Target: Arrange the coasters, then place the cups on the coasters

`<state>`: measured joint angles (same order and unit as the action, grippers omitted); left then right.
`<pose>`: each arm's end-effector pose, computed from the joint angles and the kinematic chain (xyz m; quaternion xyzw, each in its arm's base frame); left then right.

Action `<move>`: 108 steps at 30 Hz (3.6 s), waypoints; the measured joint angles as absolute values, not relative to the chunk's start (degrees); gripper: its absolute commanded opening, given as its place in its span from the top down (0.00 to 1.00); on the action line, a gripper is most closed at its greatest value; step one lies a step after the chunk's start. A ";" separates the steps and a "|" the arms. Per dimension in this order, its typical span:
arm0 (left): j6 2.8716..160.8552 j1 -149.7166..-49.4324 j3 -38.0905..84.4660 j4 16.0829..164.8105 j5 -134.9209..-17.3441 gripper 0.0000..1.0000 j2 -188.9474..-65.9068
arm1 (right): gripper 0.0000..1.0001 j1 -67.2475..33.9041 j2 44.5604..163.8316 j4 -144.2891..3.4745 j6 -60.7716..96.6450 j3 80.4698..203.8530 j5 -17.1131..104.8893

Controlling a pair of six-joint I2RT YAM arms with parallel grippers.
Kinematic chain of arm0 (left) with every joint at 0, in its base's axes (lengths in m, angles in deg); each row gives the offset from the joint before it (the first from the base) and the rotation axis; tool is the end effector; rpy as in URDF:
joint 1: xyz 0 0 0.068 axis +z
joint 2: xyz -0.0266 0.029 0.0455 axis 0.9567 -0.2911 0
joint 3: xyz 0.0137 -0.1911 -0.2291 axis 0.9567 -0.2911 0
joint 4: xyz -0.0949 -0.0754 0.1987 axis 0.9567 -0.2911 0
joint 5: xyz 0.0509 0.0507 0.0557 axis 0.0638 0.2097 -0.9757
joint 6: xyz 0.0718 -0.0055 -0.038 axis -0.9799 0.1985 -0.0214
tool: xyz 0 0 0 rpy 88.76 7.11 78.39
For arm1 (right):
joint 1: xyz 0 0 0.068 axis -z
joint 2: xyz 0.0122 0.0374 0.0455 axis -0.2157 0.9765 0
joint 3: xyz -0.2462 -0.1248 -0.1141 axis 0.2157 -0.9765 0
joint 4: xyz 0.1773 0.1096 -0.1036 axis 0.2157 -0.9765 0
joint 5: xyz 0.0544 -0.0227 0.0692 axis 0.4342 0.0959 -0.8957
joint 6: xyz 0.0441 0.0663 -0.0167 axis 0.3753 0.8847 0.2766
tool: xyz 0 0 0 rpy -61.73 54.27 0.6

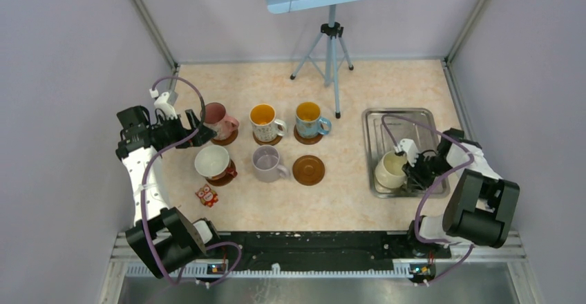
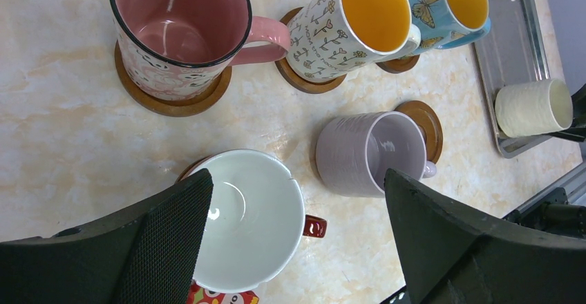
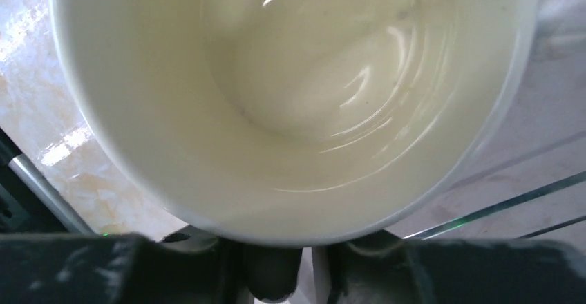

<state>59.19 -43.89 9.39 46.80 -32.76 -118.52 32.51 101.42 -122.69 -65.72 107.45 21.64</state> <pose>0.2022 0.0496 0.3193 0.0154 0.8581 -0.2769 0.4321 0.1690 -0.0243 0.1806 -0.4589 0.8502 0.1727 0.1915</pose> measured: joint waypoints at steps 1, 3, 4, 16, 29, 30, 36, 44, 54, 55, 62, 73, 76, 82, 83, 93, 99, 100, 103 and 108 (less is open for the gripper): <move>59.19 -43.89 9.39 46.80 -32.76 0.01 -118.52 | 0.86 32.51 101.22 -122.76 -65.67 107.45 21.38; 59.19 -43.89 9.39 46.80 -32.76 0.01 -118.52 | 0.98 32.51 100.48 -122.39 -65.76 107.94 20.44; 59.21 -43.89 9.39 46.83 -32.78 0.01 -118.52 | 1.00 32.51 100.19 -122.43 -65.61 108.37 20.20; 59.21 -43.89 9.08 47.28 -32.76 0.01 -118.52 | 1.00 25.54 96.57 -124.64 -53.04 114.73 16.96; 59.26 -43.89 9.06 47.68 -32.76 0.01 -118.52 | 1.00 0.64 84.89 -106.26 -20.49 113.31 17.62; 59.28 -43.89 9.06 47.70 -32.73 0.01 -118.52 | 1.00 -1.15 84.92 -104.40 -18.31 112.70 17.90; 59.63 -43.89 8.95 47.90 -32.52 0.01 -118.52 | 1.00 -11.47 87.71 -97.49 -9.98 111.50 24.15; 59.78 -43.89 8.49 48.14 -32.36 0.01 -118.52 | 1.00 -28.67 96.24 -91.94 -5.33 111.52 36.15; 59.89 -43.89 8.49 48.16 -32.34 0.01 -118.61 | 1.00 -34.26 99.17 -84.14 -3.58 111.50 44.26; 59.89 -43.89 8.49 48.16 -32.34 0.01 -118.65 | 1.00 -34.26 99.58 -83.29 -3.45 111.50 44.76; 59.89 -43.89 8.49 48.14 -32.34 0.01 -119.13 | 1.00 -34.26 101.96 -79.59 -1.28 110.58 47.10; 59.89 -43.89 8.49 48.14 -32.34 0.01 -119.15 | 1.00 -35.53 101.96 -75.29 3.22 105.75 50.16; 59.89 -43.89 8.49 48.14 -32.34 0.01 -119.15 | 1.00 -36.56 101.96 -74.06 4.31 105.09 51.63; 59.89 -43.89 8.49 48.14 -32.34 0.01 -119.15 | 1.00 -37.28 102.07 -71.81 6.50 105.05 53.44; 59.89 -43.89 8.49 48.14 -32.34 0.01 -119.15 | 1.00 -37.37 102.07 -71.55 6.72 105.01 53.53; 59.87 -43.89 8.49 48.14 -32.34 0.01 -119.15 | 1.00 -38.20 102.53 -70.65 8.88 103.89 53.44; 59.87 -43.89 8.49 48.14 -32.34 0.01 -119.15 | 0.97 -38.44 102.93 -69.36 9.69 103.30 53.46; 59.89 -43.89 8.49 48.14 -32.34 0.01 -119.15 | 0.94 -38.44 103.06 -69.19 9.71 103.30 53.42; 59.89 -43.89 8.49 48.14 -32.34 0.01 -119.15 | 0.89 -38.44 103.30 -68.93 9.91 103.30 53.24; 59.87 -43.89 8.49 48.14 -32.34 0.01 -119.15 | 0.78 -38.44 103.97 -68.23 10.89 103.32 53.07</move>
<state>59.87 -43.89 8.49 48.14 -32.34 -119.15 -38.44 103.97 -68.23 10.89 103.32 53.07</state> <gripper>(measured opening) 0.987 0.199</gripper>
